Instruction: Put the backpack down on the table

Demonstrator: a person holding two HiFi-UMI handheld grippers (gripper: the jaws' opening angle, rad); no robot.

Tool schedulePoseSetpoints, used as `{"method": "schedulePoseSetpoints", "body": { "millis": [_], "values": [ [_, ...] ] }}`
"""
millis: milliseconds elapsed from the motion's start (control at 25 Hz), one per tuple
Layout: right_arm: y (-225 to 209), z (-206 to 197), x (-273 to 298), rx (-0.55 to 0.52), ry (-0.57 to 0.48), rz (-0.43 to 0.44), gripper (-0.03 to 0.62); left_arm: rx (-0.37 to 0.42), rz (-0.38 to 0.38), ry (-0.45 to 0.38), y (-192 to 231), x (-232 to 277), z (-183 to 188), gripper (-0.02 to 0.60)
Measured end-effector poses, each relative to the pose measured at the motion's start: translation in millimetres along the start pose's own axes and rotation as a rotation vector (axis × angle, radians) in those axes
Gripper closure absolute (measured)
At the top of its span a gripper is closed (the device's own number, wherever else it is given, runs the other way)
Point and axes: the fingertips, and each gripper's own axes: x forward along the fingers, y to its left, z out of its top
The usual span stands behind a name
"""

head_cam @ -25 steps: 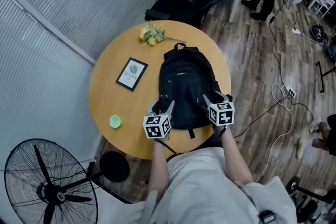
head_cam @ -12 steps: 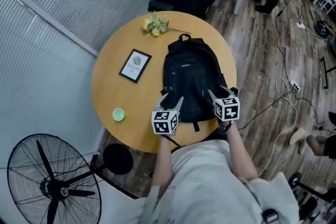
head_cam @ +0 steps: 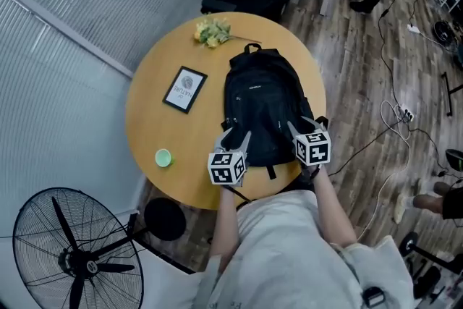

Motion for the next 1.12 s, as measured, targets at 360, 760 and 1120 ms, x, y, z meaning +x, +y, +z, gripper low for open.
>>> {"method": "schedulePoseSetpoints", "body": {
  "millis": [360, 760, 1120],
  "values": [
    [-3, 3, -4, -0.003, -0.014, -0.013, 0.491, 0.006, 0.024, -0.014, 3, -3, 5, 0.430],
    [-9, 7, -9, 0.005, -0.036, -0.031, 0.559, 0.012, 0.032, -0.029, 3, -4, 8, 0.531],
    [-10, 12, -10, 0.013, -0.054, -0.021, 0.592, 0.017, 0.040, -0.044, 2, -3, 15, 0.574]
  ]
}}
